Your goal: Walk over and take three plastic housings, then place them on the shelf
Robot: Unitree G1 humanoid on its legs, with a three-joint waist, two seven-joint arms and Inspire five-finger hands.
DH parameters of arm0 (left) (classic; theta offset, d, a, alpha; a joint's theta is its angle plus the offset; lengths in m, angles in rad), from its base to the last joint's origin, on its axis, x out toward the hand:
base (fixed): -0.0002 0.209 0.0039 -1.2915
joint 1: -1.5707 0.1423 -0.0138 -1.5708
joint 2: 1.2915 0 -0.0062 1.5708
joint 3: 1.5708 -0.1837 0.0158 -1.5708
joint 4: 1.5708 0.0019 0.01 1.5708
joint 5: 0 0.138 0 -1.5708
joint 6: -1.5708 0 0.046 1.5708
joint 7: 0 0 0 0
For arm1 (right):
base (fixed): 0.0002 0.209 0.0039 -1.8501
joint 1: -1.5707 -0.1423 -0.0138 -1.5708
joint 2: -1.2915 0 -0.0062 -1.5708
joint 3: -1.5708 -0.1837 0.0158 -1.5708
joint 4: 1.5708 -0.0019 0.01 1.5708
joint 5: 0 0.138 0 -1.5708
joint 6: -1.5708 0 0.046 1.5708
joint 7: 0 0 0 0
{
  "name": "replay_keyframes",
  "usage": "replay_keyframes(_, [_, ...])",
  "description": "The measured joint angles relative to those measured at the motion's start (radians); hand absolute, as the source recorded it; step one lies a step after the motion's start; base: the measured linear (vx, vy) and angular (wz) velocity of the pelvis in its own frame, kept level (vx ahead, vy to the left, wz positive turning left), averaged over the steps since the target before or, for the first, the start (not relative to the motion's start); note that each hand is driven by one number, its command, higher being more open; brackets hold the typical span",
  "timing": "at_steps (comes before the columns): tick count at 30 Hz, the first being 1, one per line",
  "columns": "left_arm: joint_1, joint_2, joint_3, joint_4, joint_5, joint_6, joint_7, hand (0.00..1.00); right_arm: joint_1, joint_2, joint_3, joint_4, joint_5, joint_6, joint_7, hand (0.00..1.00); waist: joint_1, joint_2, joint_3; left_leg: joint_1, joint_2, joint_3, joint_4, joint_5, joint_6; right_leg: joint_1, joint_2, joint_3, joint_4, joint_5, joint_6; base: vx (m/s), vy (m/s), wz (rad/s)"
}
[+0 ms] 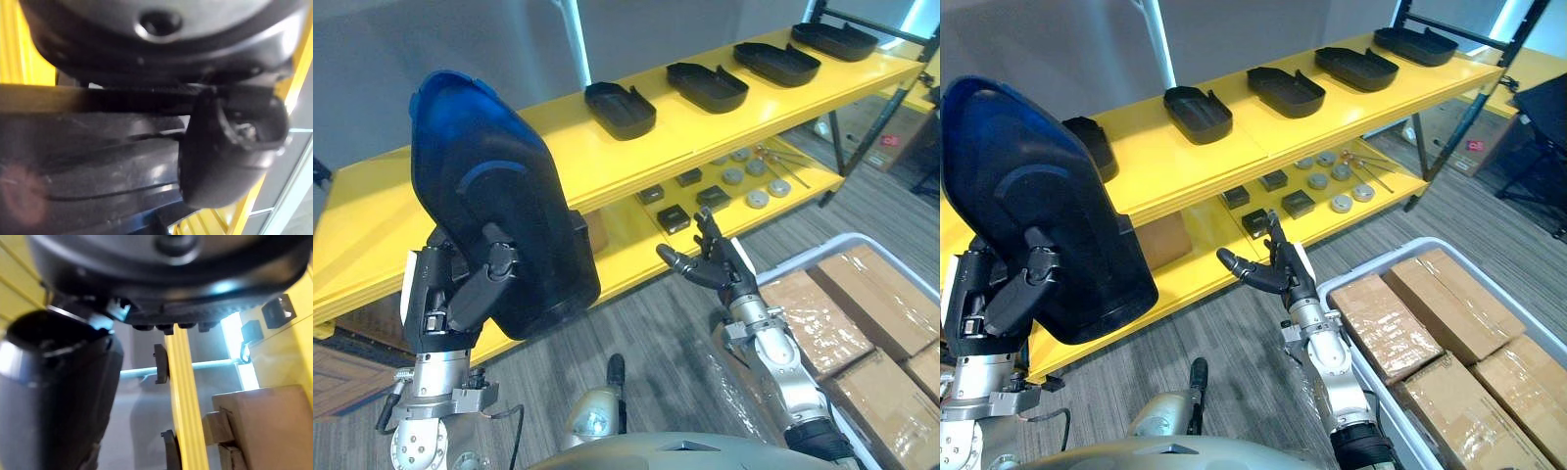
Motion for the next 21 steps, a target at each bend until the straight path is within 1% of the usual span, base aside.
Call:
replay_keyframes(1, [0.002, 0.0, 0.0, 0.001, -0.014, 0.0, 0.0, 0.0, 0.0, 0.006, -0.003, -0.002, 0.0, -0.011, 0.006, 1.0, -0.001, 0.001, 0.005, 0.0, -0.002, 0.005, 0.005, -0.003, -0.004, 0.006, -0.002, -0.003, -0.001, -0.006, 0.004, 0.01, 0.031, 0.26])
replay_keyframes(2, [0.003, 0.0, 0.002, 0.001, -0.024, 0.0, -0.001, 0.0, 0.001, 0.018, -0.011, -0.003, -0.001, -0.026, 0.012, 1.0, -0.002, -0.007, 0.012, -0.001, -0.005, 0.021, 0.01, -0.009, -0.013, 0.016, -0.015, -0.018, -0.005, -0.01, 0.01, 0.04, 0.048, 0.31])
replay_keyframes(4, [0.0, 0.0, 0.01, 0.002, -0.025, 0.0, -0.006, 0.0, 0.001, 0.039, -0.02, -0.003, -0.001, -0.036, 0.004, 1.0, -0.002, -0.013, 0.014, -0.008, -0.01, 0.041, 0.013, -0.006, -0.025, 0.024, -0.021, -0.025, -0.022, -0.01, 0.018, 0.07, 0.057, 0.27])
replay_keyframes(5, [-0.007, 0.0, 0.021, 0.002, -0.029, -0.001, -0.023, 0.0, 0.001, 0.056, -0.023, -0.003, -0.001, -0.048, -0.006, 1.0, -0.001, -0.019, 0.012, -0.023, -0.021, 0.045, 0.024, -0.003, -0.032, 0.025, -0.024, -0.029, -0.036, -0.007, 0.025, 0.12, 0.067, 0.26])
replay_keyframes(6, [-0.019, 0.0, 0.033, 0.002, -0.042, -0.001, -0.038, 0.0, 0.001, 0.077, -0.024, -0.003, -0.004, -0.057, -0.028, 1.0, 0.0, -0.031, 0.005, -0.034, -0.041, 0.045, 0.027, -0.007, -0.036, 0.026, -0.034, -0.035, -0.049, 0.001, 0.038, 0.15, 0.074, 0.28])
replay_keyframes(7, [-0.028, 0.001, 0.038, 0.002, -0.053, -0.001, -0.045, 0.0, 0.001, 0.088, -0.026, -0.006, -0.005, -0.058, -0.039, 1.0, 0.002, -0.041, 0.009, -0.034, -0.053, 0.046, 0.029, -0.015, -0.039, 0.032, -0.043, -0.039, -0.056, 0.007, 0.04, 0.21, 0.083, 0.31])
replay_keyframes(8, [-0.051, 0.002, 0.046, 0.002, -0.056, -0.001, -0.048, 0.0, 0.005, 0.11, -0.032, -0.01, -0.031, -0.059, -0.064, 1.0, 0.007, -0.073, 0.02, -0.034, -0.082, 0.048, 0.049, -0.045, -0.041, 0.058, -0.062, -0.05, -0.075, 0.034, 0.074, 0.31, 0.093, 0.26])
replay_keyframes(9, [-0.066, 0.001, 0.046, 0.006, -0.056, -0.001, -0.047, 0.0, 0.009, 0.113, -0.038, -0.011, -0.043, -0.06, -0.076, 1.0, 0.003, -0.086, 0.022, -0.033, -0.089, 0.043, 0.061, -0.058, -0.04, 0.066, -0.068, -0.045, -0.054, 0.049, 0.069, 0.31, 0.118, 0.46])
replay_keyframes(10, [-0.095, -0.002, 0.039, 0.024, -0.054, 0.001, -0.046, 0.0, 0.011, 0.102, -0.046, -0.011, -0.043, -0.06, -0.093, 1.0, 0.0, -0.087, 0.022, -0.031, -0.101, 0.025, 0.08, -0.066, -0.029, 0.033, -0.106, -0.017, 0.052, 0.086, 0.011, 0.25, 0.128, 0.35])
replay_keyframes(11, [-0.106, 0.007, 0.042, 0.029, -0.054, 0.001, -0.041, 0.0, 0.01, 0.102, -0.057, -0.015, -0.043, -0.062, -0.106, 1.0, -0.001, -0.087, 0.022, -0.012, -0.1, 0.026, 0.075, -0.088, -0.025, -0.027, -0.145, 0.053, 0.179, 0.15, -0.065, 0.17, 0.15, 0.23])
replay_keyframes(12, [-0.108, 0.014, 0.046, 0.029, -0.053, 0.001, -0.035, 0.0, 0.009, 0.102, -0.063, -0.017, -0.043, -0.068, -0.108, 1.0, 0.0, -0.09, 0.023, 0.0, -0.1, 0.027, 0.073, -0.102, -0.021, -0.057, -0.161, 0.092, 0.241, 0.195, -0.082, 0.18, 0.129, -0.11])
replay_keyframes(13, [-0.11, 0.032, 0.05, 0.031, -0.049, 0.001, -0.009, 0.0, 0.006, 0.113, -0.078, -0.018, -0.043, -0.082, -0.108, 1.0, -0.006, -0.094, 0.025, 0.038, -0.1, 0.019, 0.056, -0.13, -0.013, -0.126, -0.192, 0.184, 0.372, 0.259, -0.075, 0.29, 0.108, -0.14])
replay_keyframes(14, [-0.128, 0.048, 0.051, 0.049, -0.05, 0.002, 0.021, 0.0, 0.006, 0.12, -0.091, -0.026, -0.044, -0.1, -0.107, 1.0, -0.018, -0.09, 0.028, 0.079, -0.095, 0.008, 0.039, -0.144, -0.008, -0.192, -0.178, 0.25, 0.449, 0.165, -0.073, 0.21, 0.045, -0.07])
replay_keyframes(15, [-0.142, 0.051, 0.051, 0.06, -0.05, 0.004, 0.03, 0.0, 0.005, 0.118, -0.099, -0.038, -0.047, -0.104, -0.107, 1.0, -0.029, -0.082, 0.033, 0.096, -0.089, -0.004, 0.033, -0.149, -0.008, -0.213, -0.158, 0.27, 0.445, 0.131, -0.082, 0.26, 0.045, 0.16])
replay_keyframes(16, [-0.168, 0.06, 0.051, 0.071, -0.051, 0.005, 0.047, 0.0, 0.005, 0.111, -0.114, -0.071, -0.067, -0.115, -0.108, 1.0, -0.052, -0.07, 0.038, 0.124, -0.078, -0.024, 0.021, -0.156, -0.011, -0.259, -0.102, 0.309, 0.388, 0.087, -0.102, 0.14, 0.025, 0.37])
replay_keyframes(17, [-0.196, 0.074, 0.05, 0.08, -0.051, 0.005, 0.052, 0.0, 0.005, 0.105, -0.129, -0.099, -0.079, -0.134, -0.108, 1.0, -0.064, -0.068, 0.038, 0.132, -0.075, -0.044, 0.013, -0.159, -0.013, -0.288, -0.062, 0.34, 0.312, 0.075, -0.103, 0.24, -0.019, 0.67])
replay_keyframes(18, [-0.241, 0.093, 0.039, 0.101, -0.051, 0.006, 0.058, 0.0, 0.002, 0.093, -0.148, -0.131, -0.076, -0.169, -0.105, 1.0, -0.086, -0.058, 0.044, 0.141, -0.077, -0.08, 0.005, -0.161, -0.015, -0.332, -0.019, 0.404, 0.216, 0.073, -0.103, 0.16, -0.068, 0.82])
replay_keyframes(19, [-0.273, 0.101, 0.028, 0.122, -0.051, 0.007, 0.059, 0.0, -0.003, 0.084, -0.16, -0.155, -0.072, -0.191, -0.105, 1.0, -0.097, -0.065, 0.04, 0.146, -0.077, -0.104, 0.004, -0.164, -0.019, -0.365, 0.006, 0.46, 0.171, 0.079, -0.094, 0.19, -0.128, 0.98])
replay_keyframes(20, [-0.294, 0.103, 0.017, 0.14, -0.05, 0.008, 0.064, 0.0, -0.007, 0.077, -0.168, -0.188, -0.071, -0.209, -0.105, 1.0, -0.109, -0.064, 0.042, 0.155, -0.079, -0.128, 0.003, -0.17, -0.028, -0.384, 0.026, 0.511, 0.094, 0.097, -0.071, 0.13, -0.125, 0.77])
replay_keyframes(21, [-0.293, 0.104, 0.015, 0.142, -0.05, 0.011, 0.066, 0.0, -0.009, 0.075, -0.167, -0.2, -0.071, -0.217, -0.106, 1.0, -0.112, -0.065, 0.043, 0.161, -0.082, -0.134, 0.0, -0.173, -0.033, -0.381, 0.033, 0.526, 0.047, 0.109, -0.062, 0.16, -0.209, 0.63])
